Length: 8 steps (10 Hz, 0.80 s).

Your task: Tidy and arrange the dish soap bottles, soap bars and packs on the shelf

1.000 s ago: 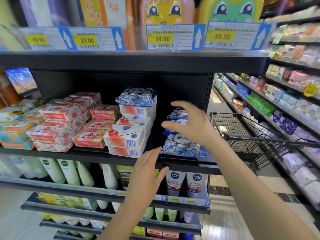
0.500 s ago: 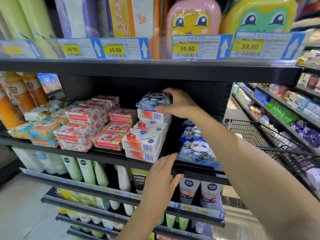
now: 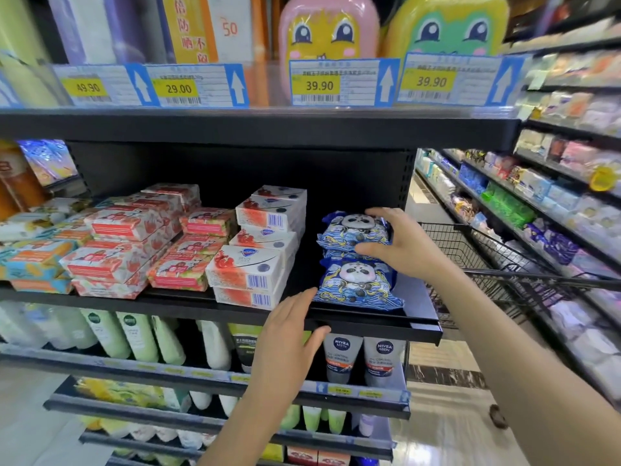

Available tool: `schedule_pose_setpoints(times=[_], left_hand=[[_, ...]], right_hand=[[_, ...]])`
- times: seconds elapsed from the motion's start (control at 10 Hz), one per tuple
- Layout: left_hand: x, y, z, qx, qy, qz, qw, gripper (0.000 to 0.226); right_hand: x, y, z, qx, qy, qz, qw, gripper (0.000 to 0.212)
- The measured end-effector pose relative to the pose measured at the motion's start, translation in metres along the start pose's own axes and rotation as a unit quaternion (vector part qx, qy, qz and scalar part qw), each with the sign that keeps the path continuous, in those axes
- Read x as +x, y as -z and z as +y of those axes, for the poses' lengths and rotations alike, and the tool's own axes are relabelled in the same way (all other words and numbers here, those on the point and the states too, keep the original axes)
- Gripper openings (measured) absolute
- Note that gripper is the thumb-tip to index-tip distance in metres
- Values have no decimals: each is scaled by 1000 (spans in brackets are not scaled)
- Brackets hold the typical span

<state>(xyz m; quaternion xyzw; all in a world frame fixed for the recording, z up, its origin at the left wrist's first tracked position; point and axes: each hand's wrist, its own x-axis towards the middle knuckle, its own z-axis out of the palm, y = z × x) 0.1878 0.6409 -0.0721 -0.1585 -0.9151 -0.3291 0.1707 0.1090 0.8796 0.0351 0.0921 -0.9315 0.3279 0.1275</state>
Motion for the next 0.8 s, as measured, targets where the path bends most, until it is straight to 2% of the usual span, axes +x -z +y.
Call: schedule_pose_setpoints(times=[0.2, 0.6, 0.8], left_hand=[[0, 0, 1, 0, 1, -3, 1000, 62], [-1, 12, 8, -16, -1, -24, 1000, 61], [-1, 36, 6, -24, -22, -1, 999, 43]], right_hand=[[-9, -3, 10, -2, 5, -8, 1000, 72], [-8, -2, 3, -73, -15, -45, 996, 80], [-20, -13, -29, -123, 12, 24, 992, 67]])
